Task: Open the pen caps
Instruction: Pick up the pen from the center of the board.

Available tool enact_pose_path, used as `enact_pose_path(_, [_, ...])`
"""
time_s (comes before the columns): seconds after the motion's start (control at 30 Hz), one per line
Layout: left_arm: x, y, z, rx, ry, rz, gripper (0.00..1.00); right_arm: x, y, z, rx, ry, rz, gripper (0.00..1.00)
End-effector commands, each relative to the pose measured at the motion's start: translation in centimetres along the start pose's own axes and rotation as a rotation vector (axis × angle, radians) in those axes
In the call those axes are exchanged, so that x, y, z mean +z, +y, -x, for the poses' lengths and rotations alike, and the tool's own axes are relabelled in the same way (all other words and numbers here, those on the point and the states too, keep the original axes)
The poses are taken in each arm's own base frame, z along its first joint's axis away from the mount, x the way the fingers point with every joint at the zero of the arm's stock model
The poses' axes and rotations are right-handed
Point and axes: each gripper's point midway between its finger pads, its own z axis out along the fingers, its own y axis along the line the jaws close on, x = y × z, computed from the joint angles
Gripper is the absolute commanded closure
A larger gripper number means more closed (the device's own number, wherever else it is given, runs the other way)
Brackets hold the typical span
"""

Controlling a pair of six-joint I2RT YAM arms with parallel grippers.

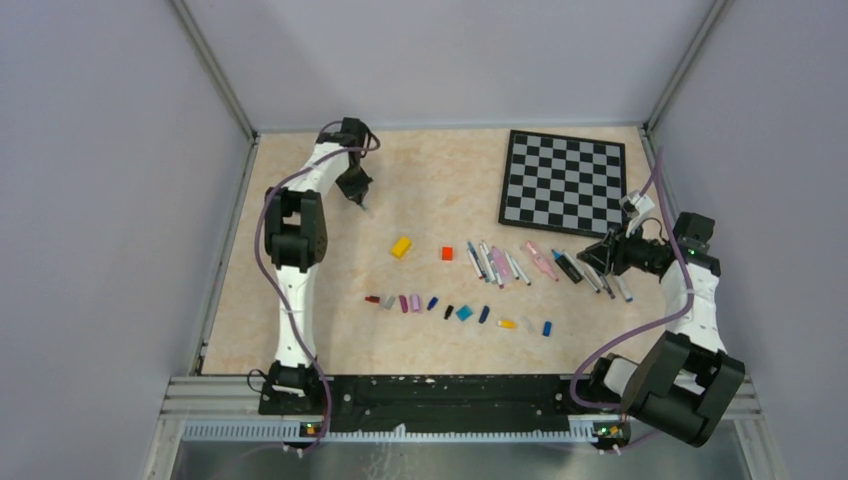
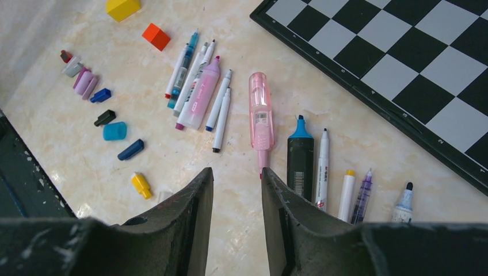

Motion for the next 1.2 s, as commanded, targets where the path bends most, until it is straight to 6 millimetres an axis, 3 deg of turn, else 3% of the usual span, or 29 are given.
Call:
enact_pose_path(0.0, [-0.7,4.1,-0.1,0.152,-0.003,0.117,0.96,-0.4,0.4,1.1,-0.062,-0.043,0.011,0.65])
enact_pose_path(0.2, [-0.5,5.7,0.2,0.352,-0.032,0.135,1.0,-0.4,0.5,1.1,-0.061,-0.044,0.013,0.65])
enact_pose_path(0.3, [-1.4,5.7,0.8,0.418,-0.075,0.091,1.0,-0.3,0.5,1.1,-0.061,-0.045,0.016,0.64])
enact_pose_path(0.43, [-5.4,4.1,2.5,0.465,-0.227,-0.073,1.0,-0.3,0.7,1.1,-0.061,-0.048,0.024,0.64])
enact_pose_path(0.57, [-10.6,1.5,2.4,0.541,-0.322,-0.325,1.0,-0.3,0.8,1.0,-0.063,-0.05,0.033,0.64])
enact_pose_path(0.7, [-13.6,0.1,-0.8,0.614,-0.3,-0.554,1.0,-0.3,1.3,1.0,-0.077,-0.056,0.057,0.64])
enact_pose_path(0.83, [-17.4,-1.2,-5.7,0.693,-0.248,-0.871,1.0,-0.2,2.9,0.9,-0.141,-0.09,0.14,0.62])
enact_pose_path(0.9, [-20.1,-1.7,-8.3,0.728,-0.228,-1.067,1.0,-0.2,4.8,0.3,-0.189,-0.117,0.226,0.58])
enact_pose_path(1.0, [-24.5,-2.0,-12.2,0.757,-0.18,-1.342,1.0,-0.1,7.8,-0.7,-0.432,-0.166,0.347,0.48])
enact_pose_path(1.1, [-27.1,-2.1,-16.1,0.791,-0.129,-1.494,1.0,0.1,10.8,-2.4,-0.665,-0.123,0.5,0.44])
enact_pose_path(1.17, [-28.1,-2.6,-19.0,0.819,-0.07,-1.556,1.0,0.3,11.8,-2.9,-0.73,-0.107,0.575,0.43])
